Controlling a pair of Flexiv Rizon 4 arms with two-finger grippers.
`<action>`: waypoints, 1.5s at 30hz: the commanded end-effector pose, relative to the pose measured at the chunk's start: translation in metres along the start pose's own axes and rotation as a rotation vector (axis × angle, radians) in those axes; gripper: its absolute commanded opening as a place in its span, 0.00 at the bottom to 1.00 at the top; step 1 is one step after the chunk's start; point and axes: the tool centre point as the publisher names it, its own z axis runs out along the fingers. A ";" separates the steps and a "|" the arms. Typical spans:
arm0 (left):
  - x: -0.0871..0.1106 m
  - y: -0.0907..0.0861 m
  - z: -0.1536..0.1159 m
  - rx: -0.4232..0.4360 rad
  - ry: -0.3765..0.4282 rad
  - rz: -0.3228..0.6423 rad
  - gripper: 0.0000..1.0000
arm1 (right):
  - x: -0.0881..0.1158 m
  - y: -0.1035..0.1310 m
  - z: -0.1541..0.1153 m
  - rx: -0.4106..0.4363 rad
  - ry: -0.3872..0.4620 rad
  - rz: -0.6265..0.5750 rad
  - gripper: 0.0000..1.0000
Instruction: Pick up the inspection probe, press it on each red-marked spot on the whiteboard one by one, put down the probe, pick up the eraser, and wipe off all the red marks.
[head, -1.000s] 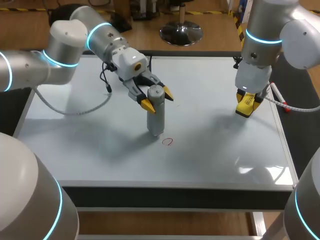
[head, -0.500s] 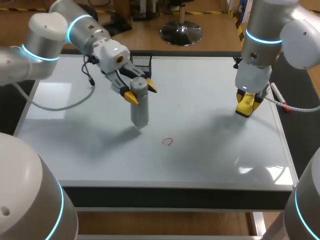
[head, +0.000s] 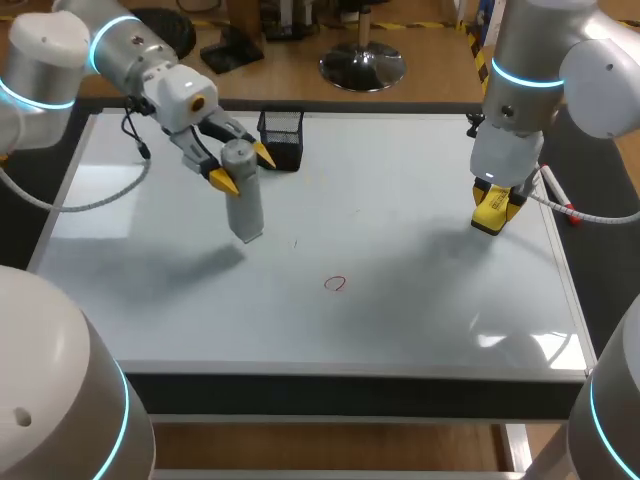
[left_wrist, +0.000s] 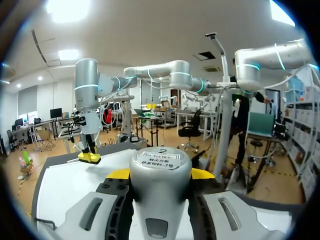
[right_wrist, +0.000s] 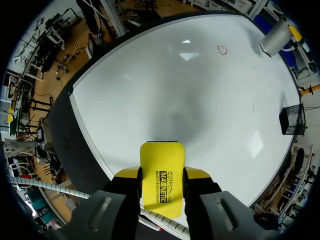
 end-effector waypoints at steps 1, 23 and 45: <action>0.002 -0.001 -0.018 -0.006 0.003 -0.010 0.00 | 0.000 -0.001 -0.001 0.002 0.002 -0.002 0.00; 0.015 0.020 -0.087 0.002 -0.045 -0.034 0.00 | 0.000 -0.001 -0.001 0.002 0.002 -0.002 0.00; 0.022 0.029 -0.122 0.020 -0.029 -0.023 0.00 | 0.000 -0.001 -0.001 0.002 0.002 -0.002 0.00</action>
